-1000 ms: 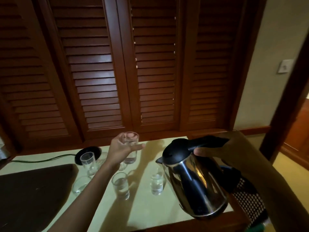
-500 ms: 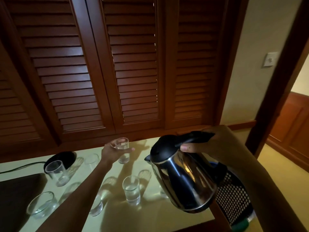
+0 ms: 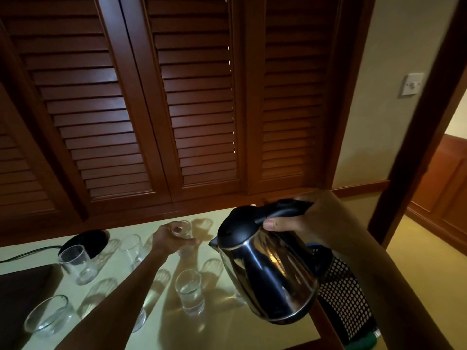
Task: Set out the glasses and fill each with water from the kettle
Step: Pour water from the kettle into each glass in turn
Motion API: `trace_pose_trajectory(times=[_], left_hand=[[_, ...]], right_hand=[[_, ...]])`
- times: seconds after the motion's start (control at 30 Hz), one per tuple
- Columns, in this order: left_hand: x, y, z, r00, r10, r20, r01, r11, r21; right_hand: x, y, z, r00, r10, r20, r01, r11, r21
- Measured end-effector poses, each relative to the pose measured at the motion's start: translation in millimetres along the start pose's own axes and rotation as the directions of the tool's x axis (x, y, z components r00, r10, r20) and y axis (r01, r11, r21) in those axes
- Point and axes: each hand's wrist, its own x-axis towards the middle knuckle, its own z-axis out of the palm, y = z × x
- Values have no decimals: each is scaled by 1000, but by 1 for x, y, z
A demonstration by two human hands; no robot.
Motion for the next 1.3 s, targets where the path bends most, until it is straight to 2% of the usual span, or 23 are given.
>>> trace_pose_trajectory(times=[0.17,0.33,0.47,0.53,0.6,0.67,0.77,0.83,0.9,0.97,1.1,1.2,1.27,1.3], left_hand=[[-1,-3,4,1000,3,23,-5,993,115],[1,-4,2,999,-4,38,-2,985,170],[2,4,-10,977,-64,203,42,993,112],[-1,12,-24,943,-79,323,1,972,233],[-4,16,-47,929,-51,367,-69,949,307],[-5,14,-76,940,11,340,-100,964,246],[-5,-4,-119,971,73,228,-115,977,178],[-3,-18,-139,986,41,164,-76,974,213],[-2,-32,-150,991,-36,126,-8,942,334],[-3,-44,-154,985,-115,128,58,921,385],[-6,-51,-148,958,-221,185,158,939,304],[-3,-57,-133,953,-254,164,216,952,219],[2,-63,-124,950,-274,151,261,960,99],[2,-66,-120,938,-289,192,291,957,20]], right_hand=[[5,-1,1,1000,11,9,-11,999,-40],[7,0,4,998,-70,-5,69,995,-71],[6,-2,8,996,-87,5,87,995,-44],[4,-7,10,998,-51,21,51,999,-7],[1,-13,14,999,-19,45,19,1000,9],[-1,-20,20,998,-18,63,17,1000,10],[-5,-32,32,997,-49,56,48,999,17],[-8,-38,43,997,-51,51,50,999,13],[-12,-43,54,998,-45,47,44,999,24],[-15,-49,64,998,-37,45,35,998,53],[-18,-58,83,999,-3,32,2,999,32],[-20,-60,97,1000,-21,-18,21,1000,19],[-21,-62,104,997,-72,-29,73,997,16],[-22,-64,107,997,-78,-28,78,997,26]])
